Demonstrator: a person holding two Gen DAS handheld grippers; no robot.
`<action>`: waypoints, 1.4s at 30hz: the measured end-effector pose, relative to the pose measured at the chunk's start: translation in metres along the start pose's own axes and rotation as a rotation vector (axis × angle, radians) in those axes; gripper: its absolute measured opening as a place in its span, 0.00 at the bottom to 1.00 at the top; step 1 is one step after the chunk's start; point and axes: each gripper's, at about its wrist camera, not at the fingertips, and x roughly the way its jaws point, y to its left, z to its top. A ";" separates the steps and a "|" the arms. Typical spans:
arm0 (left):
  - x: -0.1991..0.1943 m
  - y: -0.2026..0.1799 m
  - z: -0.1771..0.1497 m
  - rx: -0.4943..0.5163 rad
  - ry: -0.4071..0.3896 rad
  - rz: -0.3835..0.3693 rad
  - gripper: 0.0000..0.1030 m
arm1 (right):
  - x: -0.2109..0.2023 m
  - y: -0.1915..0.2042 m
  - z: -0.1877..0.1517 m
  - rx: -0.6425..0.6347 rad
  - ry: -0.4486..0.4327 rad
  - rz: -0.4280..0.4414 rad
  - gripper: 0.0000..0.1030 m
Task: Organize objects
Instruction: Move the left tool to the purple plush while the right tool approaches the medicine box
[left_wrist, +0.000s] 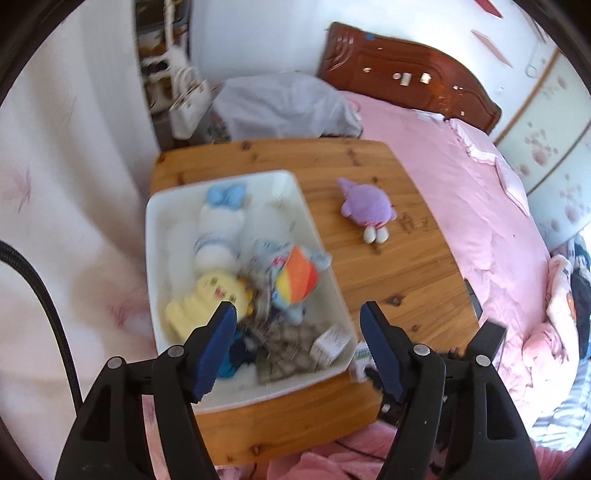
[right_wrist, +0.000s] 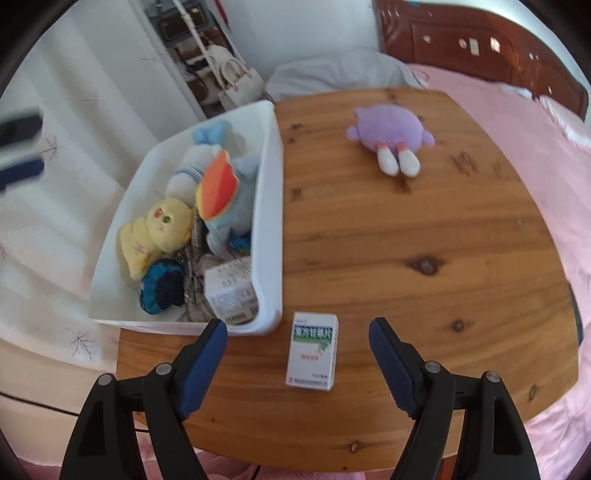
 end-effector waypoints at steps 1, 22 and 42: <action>0.001 -0.003 0.007 0.009 -0.004 0.000 0.72 | 0.002 -0.001 -0.001 0.003 0.011 -0.004 0.77; 0.118 -0.078 0.148 0.116 0.239 -0.039 0.73 | 0.038 -0.009 -0.011 -0.113 0.115 -0.015 0.69; 0.267 -0.098 0.175 -0.007 0.461 -0.092 0.73 | 0.045 -0.019 -0.023 -0.113 0.008 -0.001 0.59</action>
